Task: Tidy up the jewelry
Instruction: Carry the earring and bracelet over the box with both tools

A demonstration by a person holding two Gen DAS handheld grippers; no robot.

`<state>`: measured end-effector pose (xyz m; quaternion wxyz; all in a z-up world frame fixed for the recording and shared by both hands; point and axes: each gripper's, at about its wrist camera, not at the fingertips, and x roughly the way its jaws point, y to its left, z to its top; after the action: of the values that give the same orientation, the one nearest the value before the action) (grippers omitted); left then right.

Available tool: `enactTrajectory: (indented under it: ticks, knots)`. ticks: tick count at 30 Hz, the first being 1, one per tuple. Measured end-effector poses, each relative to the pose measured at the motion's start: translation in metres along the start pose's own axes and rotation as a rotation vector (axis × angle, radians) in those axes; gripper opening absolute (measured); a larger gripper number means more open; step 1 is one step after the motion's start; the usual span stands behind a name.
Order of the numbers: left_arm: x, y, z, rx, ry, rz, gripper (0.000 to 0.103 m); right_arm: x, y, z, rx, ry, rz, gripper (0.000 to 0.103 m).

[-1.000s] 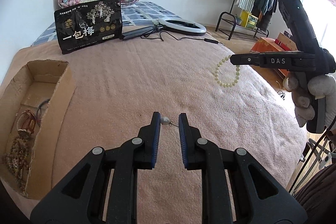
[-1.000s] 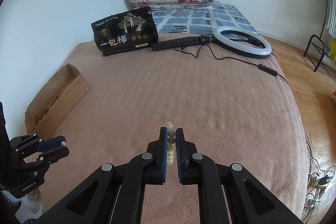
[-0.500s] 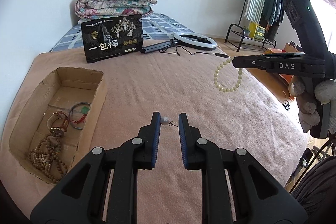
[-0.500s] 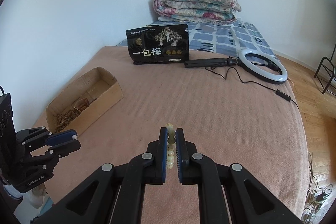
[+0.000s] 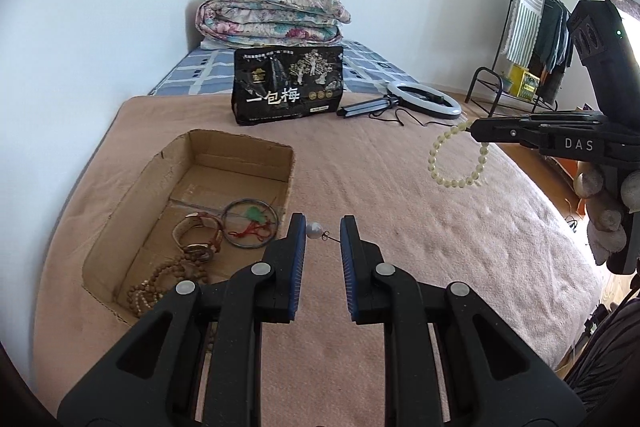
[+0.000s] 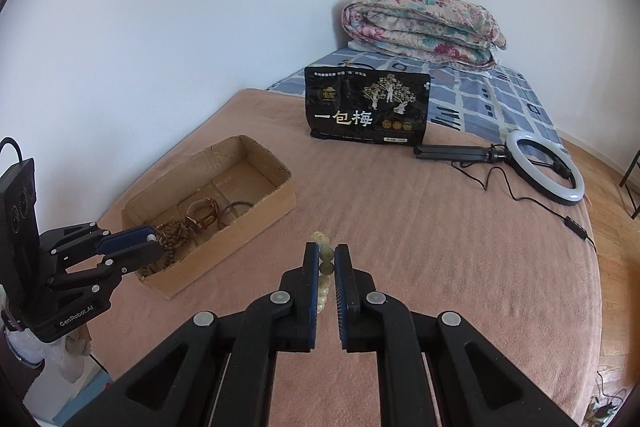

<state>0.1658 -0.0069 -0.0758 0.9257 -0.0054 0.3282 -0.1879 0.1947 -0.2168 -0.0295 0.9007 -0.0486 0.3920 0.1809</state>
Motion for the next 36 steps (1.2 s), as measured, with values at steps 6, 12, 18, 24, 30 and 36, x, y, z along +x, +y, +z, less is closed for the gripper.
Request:
enactTrajectory:
  ticks: [6, 12, 18, 24, 30, 36]
  knots:
    - [0.000, 0.032, 0.007, -0.019, -0.008, 0.044, 0.016, 0.022, 0.026, 0.022, -0.031, -0.004, 0.020, 0.005]
    - [0.007, 0.062, 0.017, -0.056, -0.012, 0.072, 0.016, 0.048, 0.046, 0.038, -0.044, 0.001, 0.044, 0.005]
    - [0.020, 0.084, 0.025, -0.077, -0.013, 0.103, 0.016, 0.077, 0.057, 0.051, -0.027, 0.017, 0.057, 0.005]
    - [0.033, 0.102, 0.033, -0.099, -0.009, 0.117, 0.016, 0.102, 0.064, 0.061, -0.017, 0.028, 0.062, 0.005]
    - [0.045, 0.111, 0.037, -0.100, -0.002, 0.131, 0.016, 0.123, 0.069, 0.072, -0.005, 0.038, 0.068, 0.005]
    - [0.055, 0.120, 0.040, -0.116, 0.010, 0.140, 0.016, 0.138, 0.071, 0.076, 0.014, 0.045, 0.079, 0.005]
